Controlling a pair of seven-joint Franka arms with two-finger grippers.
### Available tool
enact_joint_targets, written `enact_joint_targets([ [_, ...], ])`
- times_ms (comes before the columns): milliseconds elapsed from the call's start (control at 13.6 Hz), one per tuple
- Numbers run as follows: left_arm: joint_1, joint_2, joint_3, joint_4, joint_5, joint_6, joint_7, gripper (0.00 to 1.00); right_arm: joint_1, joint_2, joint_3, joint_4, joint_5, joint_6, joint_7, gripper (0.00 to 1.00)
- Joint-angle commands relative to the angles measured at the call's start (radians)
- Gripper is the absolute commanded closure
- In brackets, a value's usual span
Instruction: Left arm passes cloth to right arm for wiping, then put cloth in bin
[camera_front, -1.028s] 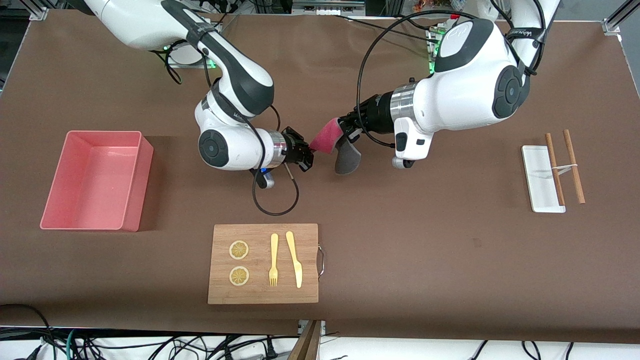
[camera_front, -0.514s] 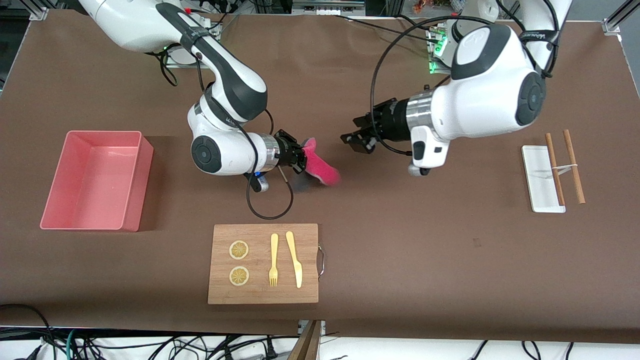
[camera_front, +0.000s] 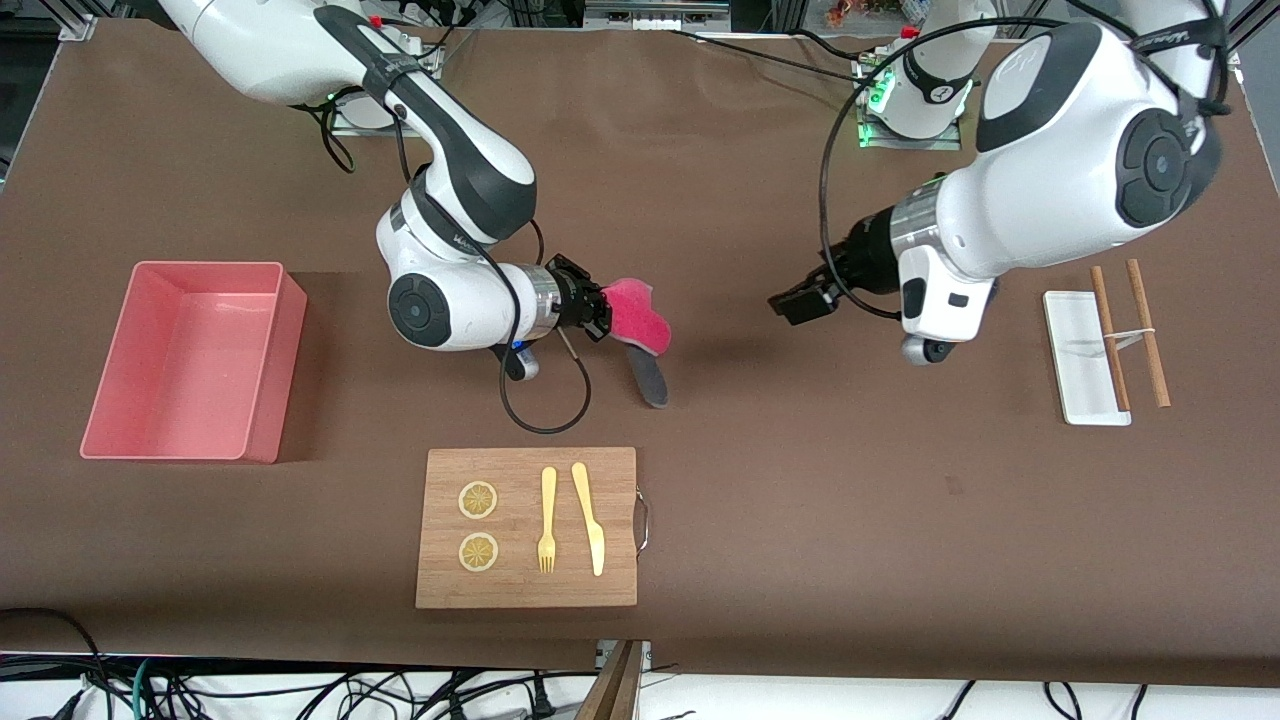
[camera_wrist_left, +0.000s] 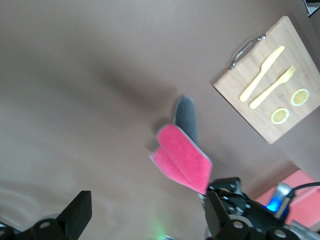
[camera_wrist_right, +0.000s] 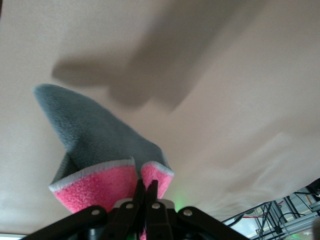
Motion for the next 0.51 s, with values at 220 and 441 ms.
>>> enact_joint_targets([
  [220,0.094,-0.020,0.027,-0.009,0.175,-0.085,0.499,0.00,0.003,0.030,-0.042,-0.078,-0.113,-0.033,-0.097,1.00],
  [441,0.051,-0.093,0.106,-0.083,0.262,-0.081,0.724,0.00,-0.005,0.026,-0.149,-0.091,-0.151,-0.128,-0.270,1.00],
])
